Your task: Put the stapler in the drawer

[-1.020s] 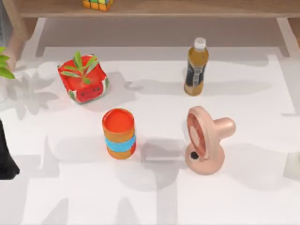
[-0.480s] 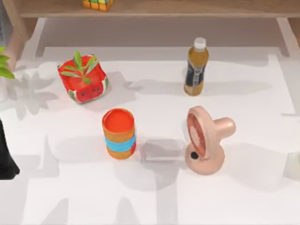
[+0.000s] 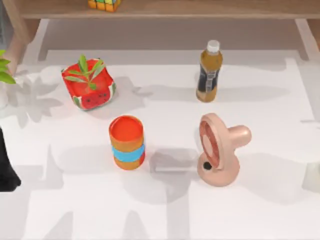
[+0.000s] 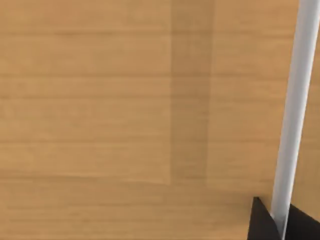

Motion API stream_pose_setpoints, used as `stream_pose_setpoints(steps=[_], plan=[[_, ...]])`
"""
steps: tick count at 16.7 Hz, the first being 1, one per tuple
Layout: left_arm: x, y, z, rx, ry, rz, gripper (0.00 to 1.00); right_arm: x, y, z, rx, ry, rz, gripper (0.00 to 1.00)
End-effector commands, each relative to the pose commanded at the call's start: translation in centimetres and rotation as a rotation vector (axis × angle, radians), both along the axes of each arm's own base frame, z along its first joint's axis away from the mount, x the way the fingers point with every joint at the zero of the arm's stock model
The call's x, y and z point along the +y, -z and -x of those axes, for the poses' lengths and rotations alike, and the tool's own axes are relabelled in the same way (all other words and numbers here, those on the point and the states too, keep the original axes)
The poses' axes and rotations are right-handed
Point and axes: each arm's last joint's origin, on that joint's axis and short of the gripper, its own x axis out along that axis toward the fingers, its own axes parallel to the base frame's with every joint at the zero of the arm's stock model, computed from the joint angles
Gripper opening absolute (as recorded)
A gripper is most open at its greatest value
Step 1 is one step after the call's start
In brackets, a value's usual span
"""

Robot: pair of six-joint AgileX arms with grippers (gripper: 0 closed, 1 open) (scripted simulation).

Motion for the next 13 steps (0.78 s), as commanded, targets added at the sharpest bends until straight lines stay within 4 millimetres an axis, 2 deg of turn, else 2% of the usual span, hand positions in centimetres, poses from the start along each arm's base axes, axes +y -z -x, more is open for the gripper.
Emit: stream_pose_setpoints(steps=[7,9,13], plan=[[0.0,0.0,0.0,0.0,0.0,0.0,1.0,-0.1,0.0,-5.3,-0.001,0.003,0.001,0.0],[0.0,0.0,0.0,0.0,0.0,0.0,1.0,-0.1,-0.1,-5.9,-0.002,0.004,0.002,0.0],[0.0,0.0,0.0,0.0,0.0,0.0,1.0,-0.1,0.0,-5.8,0.002,0.005,-0.002,0.0]])
